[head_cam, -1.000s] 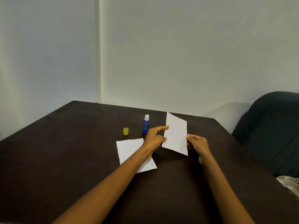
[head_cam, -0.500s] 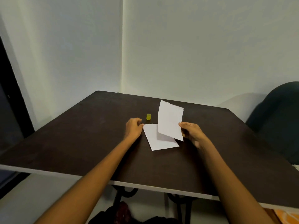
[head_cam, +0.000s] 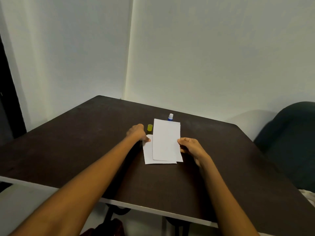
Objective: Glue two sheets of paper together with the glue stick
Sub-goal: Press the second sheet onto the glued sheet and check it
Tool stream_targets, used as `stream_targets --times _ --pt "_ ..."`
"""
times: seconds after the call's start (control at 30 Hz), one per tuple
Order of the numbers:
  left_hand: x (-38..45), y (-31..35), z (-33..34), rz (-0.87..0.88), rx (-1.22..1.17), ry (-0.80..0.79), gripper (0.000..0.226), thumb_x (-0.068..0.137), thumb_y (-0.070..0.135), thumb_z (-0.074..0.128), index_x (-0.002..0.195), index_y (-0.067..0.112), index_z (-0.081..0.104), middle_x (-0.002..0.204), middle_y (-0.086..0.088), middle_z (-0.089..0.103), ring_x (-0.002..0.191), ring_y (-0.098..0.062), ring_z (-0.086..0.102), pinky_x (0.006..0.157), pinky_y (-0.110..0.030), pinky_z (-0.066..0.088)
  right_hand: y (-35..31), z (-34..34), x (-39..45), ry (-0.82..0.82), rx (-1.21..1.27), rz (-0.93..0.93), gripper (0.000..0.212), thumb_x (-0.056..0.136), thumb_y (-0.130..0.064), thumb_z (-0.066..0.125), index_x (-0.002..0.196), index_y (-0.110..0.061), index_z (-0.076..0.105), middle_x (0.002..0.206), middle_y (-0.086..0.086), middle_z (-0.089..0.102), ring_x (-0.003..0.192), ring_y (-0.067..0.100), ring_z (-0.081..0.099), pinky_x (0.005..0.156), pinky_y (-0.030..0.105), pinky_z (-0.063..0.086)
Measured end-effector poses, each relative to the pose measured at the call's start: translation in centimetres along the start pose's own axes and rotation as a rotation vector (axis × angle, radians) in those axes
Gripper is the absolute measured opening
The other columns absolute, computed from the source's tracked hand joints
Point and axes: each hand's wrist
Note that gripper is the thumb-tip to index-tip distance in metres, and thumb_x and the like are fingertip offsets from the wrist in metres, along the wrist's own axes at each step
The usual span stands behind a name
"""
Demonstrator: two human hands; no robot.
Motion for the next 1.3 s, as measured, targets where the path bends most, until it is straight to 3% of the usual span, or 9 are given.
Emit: stream_targets --times 0.13,0.37,0.57,0.7,0.9,0.97,1.07,1.17,1.3 --pt "-0.1 0.3 0.3 -0.006 0.014 0.005 0.038 0.082 0.029 0.068 0.112 0.01 0.054 0.112 -0.009 0.061 0.1 -0.022 0.059 0.086 -0.033 0.049 0.0 0.0 0.0 -0.017 -0.041 -0.003 0.017 0.094 -0.02 0.054 0.089 -0.013 0.069 0.096 0.001 0.07 0.086 0.011 0.065 0.068 0.017 0.05" --pt "-0.5 0.5 0.3 0.031 -0.241 0.051 0.033 0.084 0.019 0.064 0.113 0.011 0.049 0.112 -0.011 0.06 0.093 -0.024 0.06 0.079 -0.036 0.05 0.1 0.1 0.2 -0.018 -0.103 0.011 0.019 0.095 -0.021 0.052 0.092 -0.011 0.068 0.092 -0.001 0.071 0.08 0.009 0.066 0.066 0.017 0.05" --pt "-0.9 0.6 0.2 0.147 0.168 -0.032 0.055 0.085 0.038 0.061 0.128 0.008 0.042 0.136 -0.015 0.039 0.121 -0.032 0.047 0.098 -0.041 0.043 0.0 0.4 0.4 0.011 -0.182 0.018 0.02 0.095 -0.02 0.052 0.096 -0.006 0.066 0.096 0.007 0.068 0.085 0.016 0.061 0.074 0.022 0.05" --pt "-0.6 0.7 0.7 0.18 0.18 -0.026 0.059 0.086 0.039 0.06 0.134 0.013 0.04 0.136 -0.012 0.043 0.122 -0.029 0.046 0.1 -0.042 0.041 0.0 0.5 0.3 0.042 -0.213 0.017 0.018 0.095 -0.02 0.052 0.083 -0.012 0.063 0.081 0.002 0.064 0.072 0.01 0.056 0.064 0.019 0.047" --pt "-0.4 1.1 0.3 0.113 -0.09 -0.164 0.049 0.081 0.017 0.066 0.126 0.007 0.049 0.129 -0.012 0.054 0.115 -0.028 0.053 0.101 -0.041 0.044 0.3 0.6 0.4 0.051 -0.26 -0.01 0.02 0.095 -0.021 0.051 0.079 -0.012 0.06 0.076 0.005 0.058 0.069 0.013 0.052 0.068 0.024 0.046" --pt "-0.3 1.0 0.5 0.11 -0.282 -0.156 0.034 0.084 0.012 0.063 0.116 0.003 0.057 0.115 -0.013 0.06 0.095 -0.022 0.059 0.081 -0.03 0.051 0.3 0.6 0.3 0.051 -0.258 -0.017 0.021 0.095 -0.021 0.05 0.078 -0.012 0.059 0.073 0.005 0.057 0.067 0.012 0.051 0.067 0.023 0.045" --pt "-0.8 1.0 0.2 0.038 -0.623 -0.167 0.017 0.089 0.011 0.058 0.103 0.003 0.06 0.089 -0.01 0.064 0.061 -0.012 0.053 0.051 -0.022 0.043 0.5 0.7 0.2 0.053 -0.229 -0.033 0.02 0.096 -0.021 0.05 0.084 -0.01 0.061 0.082 0.011 0.063 0.073 0.015 0.055 0.071 0.025 0.047" --pt "-1.4 0.8 -0.3 -0.042 -0.913 -0.251 0.011 0.088 0.005 0.059 0.099 0.003 0.058 0.088 -0.011 0.066 0.068 -0.017 0.062 0.062 -0.03 0.056 0.6 0.7 0.0 0.055 -0.165 -0.033 0.021 0.096 -0.021 0.049 0.09 -0.006 0.062 0.103 0.023 0.067 0.085 0.021 0.059 0.08 0.032 0.049" --pt "-2.1 0.1 0.0 -0.075 -1.049 -0.287 0.031 0.083 -0.008 0.059 0.112 0.003 0.052 0.107 -0.016 0.062 0.086 -0.024 0.065 0.068 -0.037 0.056 0.5 1.0 -0.2 0.087 -0.133 -0.015 0.021 0.097 -0.023 0.047 0.092 -0.009 0.062 0.105 0.013 0.067 0.093 0.022 0.062 0.084 0.032 0.05"
Point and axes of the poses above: each hand's wrist, its own x-axis towards the middle knuckle, its own z-axis out of the palm, y = z × x
